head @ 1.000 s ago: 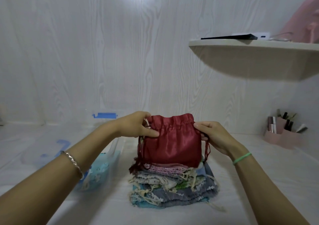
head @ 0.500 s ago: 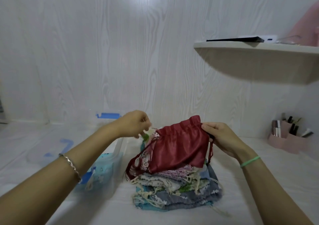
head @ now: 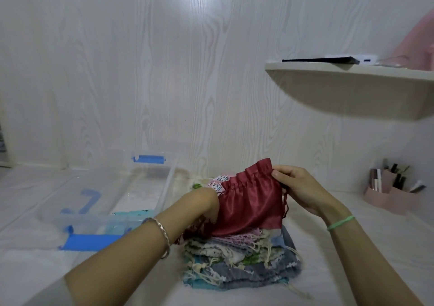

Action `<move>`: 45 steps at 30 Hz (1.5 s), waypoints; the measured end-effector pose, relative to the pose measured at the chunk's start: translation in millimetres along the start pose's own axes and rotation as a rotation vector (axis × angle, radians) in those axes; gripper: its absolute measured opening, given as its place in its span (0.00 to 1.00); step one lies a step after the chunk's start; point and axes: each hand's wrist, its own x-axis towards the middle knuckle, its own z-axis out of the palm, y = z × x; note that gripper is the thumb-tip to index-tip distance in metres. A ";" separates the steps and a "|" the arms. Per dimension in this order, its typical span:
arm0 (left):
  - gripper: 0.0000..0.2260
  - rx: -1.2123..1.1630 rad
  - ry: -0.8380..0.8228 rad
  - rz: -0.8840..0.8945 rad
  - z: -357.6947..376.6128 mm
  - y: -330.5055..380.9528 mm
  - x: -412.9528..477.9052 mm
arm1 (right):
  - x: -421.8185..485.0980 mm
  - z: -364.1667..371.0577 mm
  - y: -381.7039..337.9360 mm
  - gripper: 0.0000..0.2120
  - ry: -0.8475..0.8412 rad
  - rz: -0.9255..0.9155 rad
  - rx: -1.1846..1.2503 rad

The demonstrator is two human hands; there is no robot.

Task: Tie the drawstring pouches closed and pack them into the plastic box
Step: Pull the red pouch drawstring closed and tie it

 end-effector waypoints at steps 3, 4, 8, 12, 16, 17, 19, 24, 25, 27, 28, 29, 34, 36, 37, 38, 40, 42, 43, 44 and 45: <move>0.12 0.047 0.028 0.008 -2.3 1.3 -2.5 | 0.2 -8.7 5.5 0.13 -0.001 0.021 -0.009; 0.10 0.064 0.043 0.008 -9.3 -0.1 -2.6 | 0.1 -12.8 7.9 0.13 -0.005 0.025 -0.011; 0.08 -0.191 0.233 0.027 -52.9 -20.1 0.9 | -3.5 -24.2 14.3 0.14 0.037 0.006 -0.111; 0.06 -0.682 0.309 0.033 -84.4 -44.1 -9.2 | -8.1 -23.6 18.1 0.11 0.118 -0.038 -0.263; 0.07 -1.097 0.263 -0.011 -83.3 -52.9 -18.1 | -7.8 -18.7 21.9 0.14 0.153 -0.061 -0.291; 0.08 -1.191 0.239 -0.014 -81.5 -53.1 -18.9 | -7.0 -18.1 24.1 0.16 0.157 -0.073 -0.307; 0.10 -1.307 0.218 -0.029 -78.9 -53.2 -18.8 | -5.0 -18.5 28.1 0.19 0.163 -0.092 -0.359; 0.12 -1.354 0.229 -0.024 -74.1 -57.6 -12.5 | -5.8 -21.0 21.0 0.19 0.161 -0.101 -0.393; 0.12 -1.363 0.232 -0.024 -73.1 -57.6 -12.3 | -5.9 -22.2 20.6 0.17 0.130 -0.086 -0.357; 0.12 -1.374 0.248 -0.035 -71.8 -57.3 -12.2 | -6.8 -23.9 20.5 0.10 0.077 -0.017 -0.251; 0.12 -1.376 0.261 -0.041 -71.6 -57.0 -12.7 | -7.4 -24.7 20.5 0.09 0.059 0.020 -0.198; 0.12 -1.377 0.277 -0.048 -71.5 -57.1 -13.1 | -8.2 -25.4 19.7 0.09 0.051 0.044 -0.156; 0.12 -1.378 0.306 -0.054 -70.4 -56.0 -15.6 | -10.7 -22.6 16.4 0.06 0.068 0.080 0.006; 0.12 -1.385 0.305 -0.041 -70.3 -55.3 -16.6 | -8.6 -21.0 18.4 0.10 0.099 0.087 -0.070; 0.11 -1.383 0.302 -0.029 -70.2 -54.4 -17.1 | -7.2 -20.2 19.7 0.13 0.122 0.094 -0.134; 0.11 -1.379 0.300 -0.014 -70.1 -53.3 -18.0 | -6.3 -19.0 20.3 0.14 0.146 0.101 -0.189; 0.10 -1.370 0.317 0.005 -71.1 -51.6 -19.3 | -5.6 -17.2 20.4 0.11 0.202 0.132 -0.188; 0.09 -1.337 0.353 0.021 -71.9 -51.5 -19.4 | -7.2 -17.2 22.4 0.10 0.195 0.155 -0.132; 0.08 -1.316 0.362 0.039 -71.9 -51.5 -19.1 | -8.4 -18.0 23.8 0.12 0.151 0.161 -0.148; 0.08 -1.304 0.362 0.057 -72.0 -50.7 -19.4 | -9.3 -18.1 24.3 0.14 0.086 0.169 -0.196; 0.07 -1.303 0.361 0.070 -71.7 -50.3 -18.7 | -10.5 -16.8 24.0 0.16 0.004 0.175 -0.250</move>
